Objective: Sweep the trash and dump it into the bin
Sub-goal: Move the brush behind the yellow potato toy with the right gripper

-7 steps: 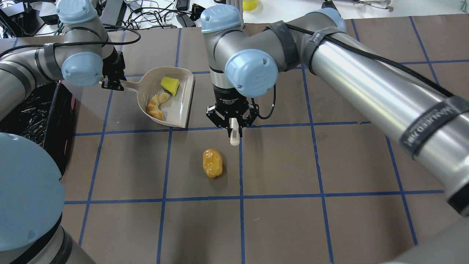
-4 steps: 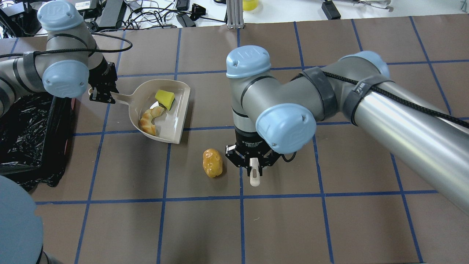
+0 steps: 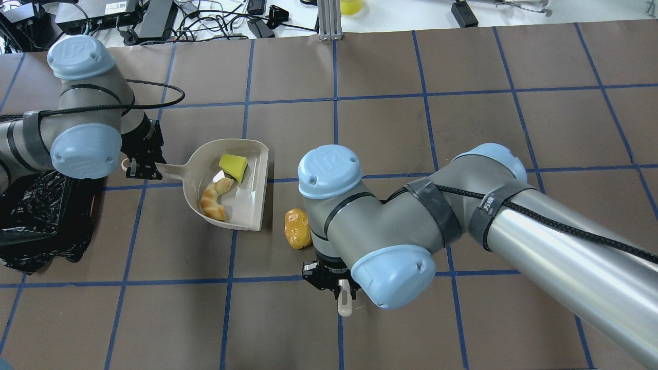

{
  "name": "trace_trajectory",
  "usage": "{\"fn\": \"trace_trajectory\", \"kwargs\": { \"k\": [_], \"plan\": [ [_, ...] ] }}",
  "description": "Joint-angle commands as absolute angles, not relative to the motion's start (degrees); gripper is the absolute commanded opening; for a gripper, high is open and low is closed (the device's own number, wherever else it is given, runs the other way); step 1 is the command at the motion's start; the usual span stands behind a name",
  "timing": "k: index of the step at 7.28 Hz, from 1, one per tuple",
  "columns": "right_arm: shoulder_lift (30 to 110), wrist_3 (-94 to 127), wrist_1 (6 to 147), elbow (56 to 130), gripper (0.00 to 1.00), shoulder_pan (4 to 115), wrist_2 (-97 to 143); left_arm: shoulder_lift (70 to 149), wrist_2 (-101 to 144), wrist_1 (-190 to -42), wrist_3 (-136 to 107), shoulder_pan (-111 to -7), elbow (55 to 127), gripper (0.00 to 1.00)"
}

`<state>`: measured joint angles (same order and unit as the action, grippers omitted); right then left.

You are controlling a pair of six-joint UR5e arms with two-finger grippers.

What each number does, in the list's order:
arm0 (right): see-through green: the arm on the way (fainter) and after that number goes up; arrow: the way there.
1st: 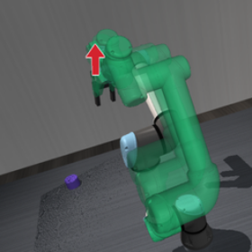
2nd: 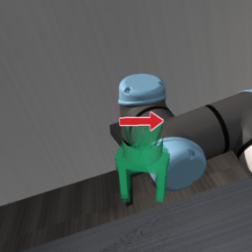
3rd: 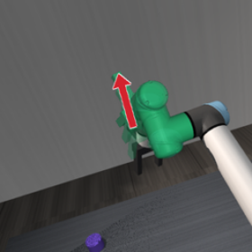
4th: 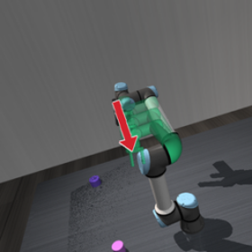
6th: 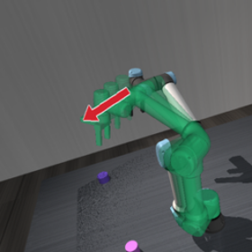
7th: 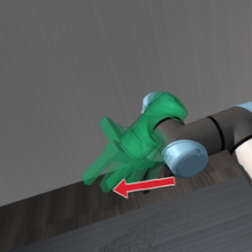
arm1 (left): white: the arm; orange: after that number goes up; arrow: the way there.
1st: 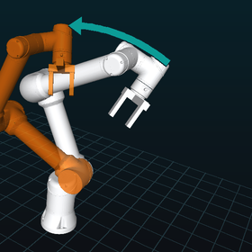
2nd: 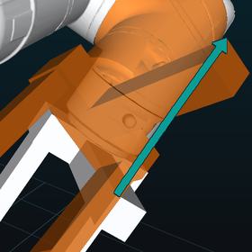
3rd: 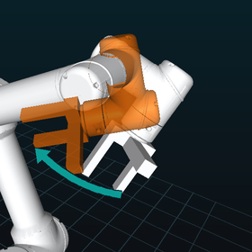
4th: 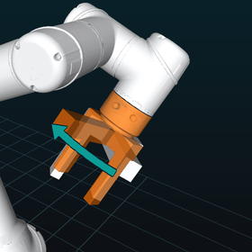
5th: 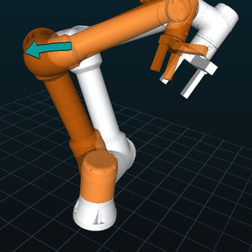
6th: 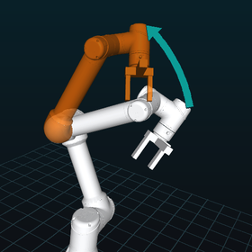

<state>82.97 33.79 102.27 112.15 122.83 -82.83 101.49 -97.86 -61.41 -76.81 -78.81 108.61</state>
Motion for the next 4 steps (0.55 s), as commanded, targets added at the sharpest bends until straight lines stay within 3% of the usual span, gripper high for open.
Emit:
{"fn": "trace_trajectory", "kwargs": {
  "k": [1,4],
  "plan": [
    [81.40,37.42,102.48,112.59,0.00,124.71,-82.79,101.86,-100.80,-60.56,-78.31,-79.01,109.86,0.00],
    [80.42,40.43,102.57,112.50,0.00,126.47,-82.79,102.57,-101.07,-59.41,-78.31,-79.28,109.95,0.00]
  ]
}}
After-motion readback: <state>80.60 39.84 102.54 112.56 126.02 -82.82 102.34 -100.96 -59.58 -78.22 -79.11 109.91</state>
